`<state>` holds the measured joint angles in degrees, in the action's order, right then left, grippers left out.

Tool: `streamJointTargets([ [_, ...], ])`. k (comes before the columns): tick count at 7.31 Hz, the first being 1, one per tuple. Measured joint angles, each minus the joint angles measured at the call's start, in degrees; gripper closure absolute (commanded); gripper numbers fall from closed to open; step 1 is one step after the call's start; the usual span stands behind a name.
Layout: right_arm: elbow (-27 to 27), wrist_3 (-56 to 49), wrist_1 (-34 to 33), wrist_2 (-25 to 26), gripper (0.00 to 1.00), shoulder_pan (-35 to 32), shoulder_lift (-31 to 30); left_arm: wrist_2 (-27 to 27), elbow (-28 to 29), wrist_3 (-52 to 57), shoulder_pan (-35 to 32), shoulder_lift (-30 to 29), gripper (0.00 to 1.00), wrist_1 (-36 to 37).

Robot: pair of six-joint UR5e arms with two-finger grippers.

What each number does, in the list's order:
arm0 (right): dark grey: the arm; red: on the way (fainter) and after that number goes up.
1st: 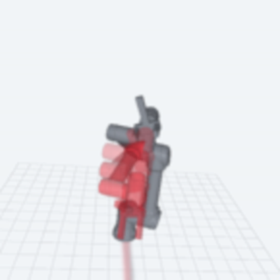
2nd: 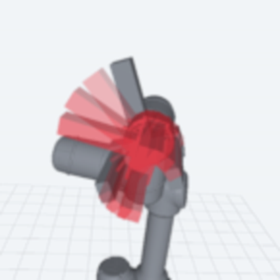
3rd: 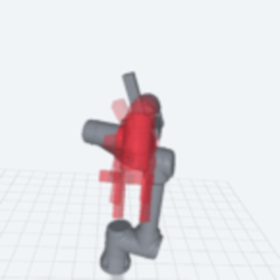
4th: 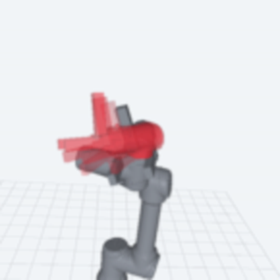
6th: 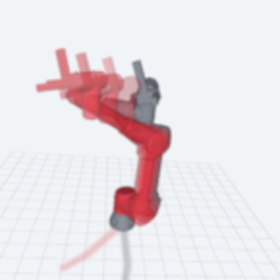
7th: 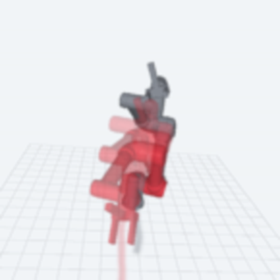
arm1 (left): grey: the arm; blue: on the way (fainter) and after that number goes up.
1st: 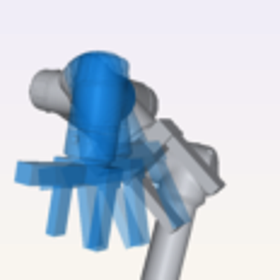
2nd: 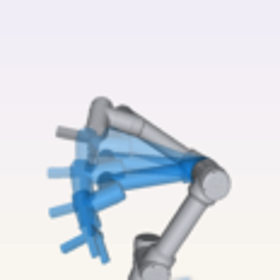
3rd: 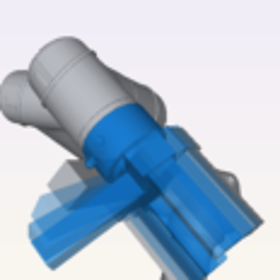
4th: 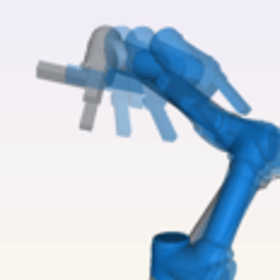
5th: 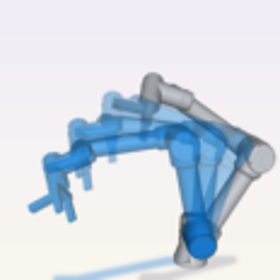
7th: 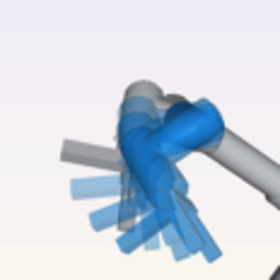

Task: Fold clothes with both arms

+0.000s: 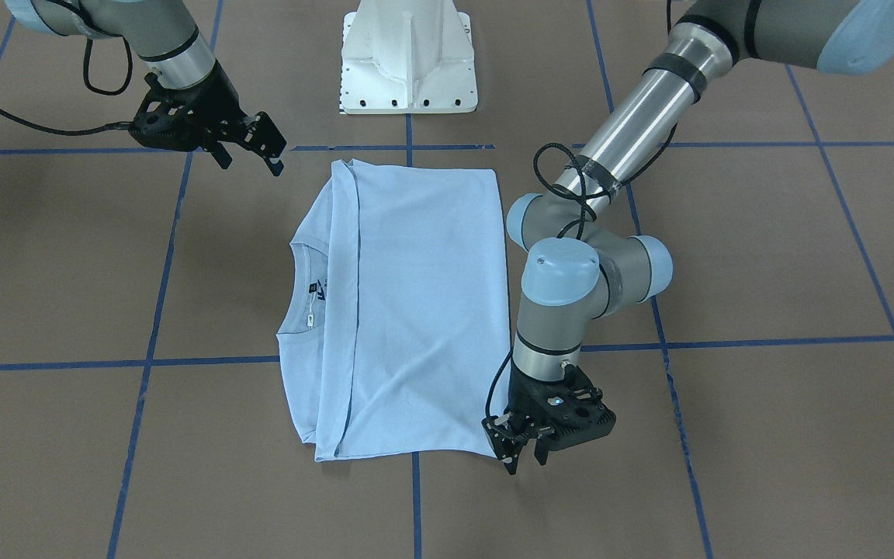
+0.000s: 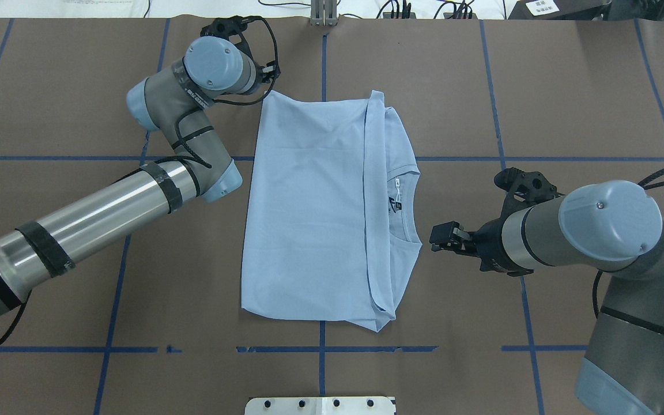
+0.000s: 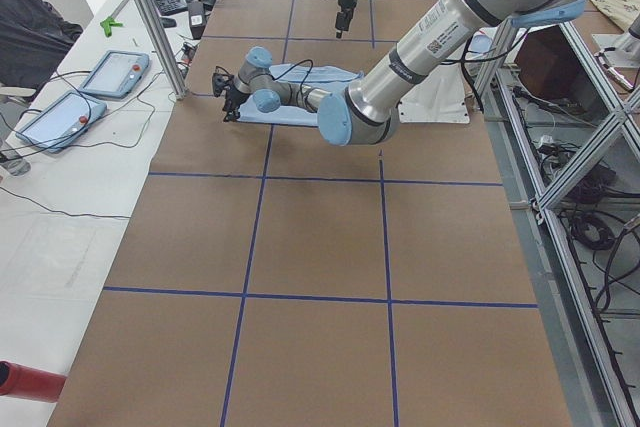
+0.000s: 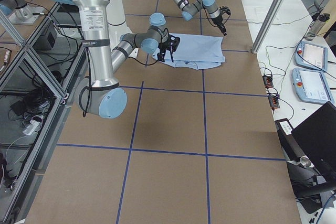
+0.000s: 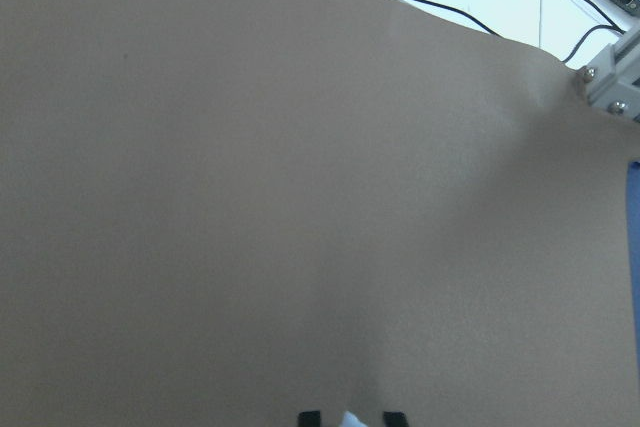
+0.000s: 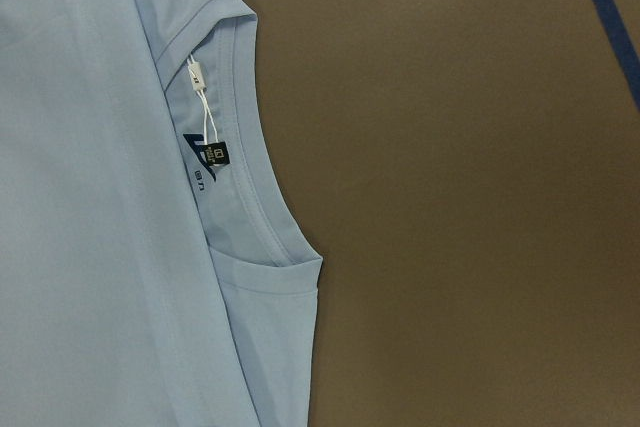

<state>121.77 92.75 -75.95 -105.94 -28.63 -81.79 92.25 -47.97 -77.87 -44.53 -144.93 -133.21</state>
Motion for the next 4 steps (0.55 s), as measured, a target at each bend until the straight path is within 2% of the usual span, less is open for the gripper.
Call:
streamJointTargets([
  [1,-0.61,-0.37,-0.11,0.5,0.0,0.45,0.52,2.67,-3.79,2.56,-1.66,2.28,0.0,2.73],
  [3,-4.08,-1.83,-0.92,2.46,0.0,2.09,4.02,6.75,-18.49,6.37,-3.19,10.32,0.0,11.79],
  [4,-6.85,-3.06,-3.58,3.45,0.0,2.89,7.94,7.37,-26.27,6.91,-3.22,14.24,0.0,16.18],
])
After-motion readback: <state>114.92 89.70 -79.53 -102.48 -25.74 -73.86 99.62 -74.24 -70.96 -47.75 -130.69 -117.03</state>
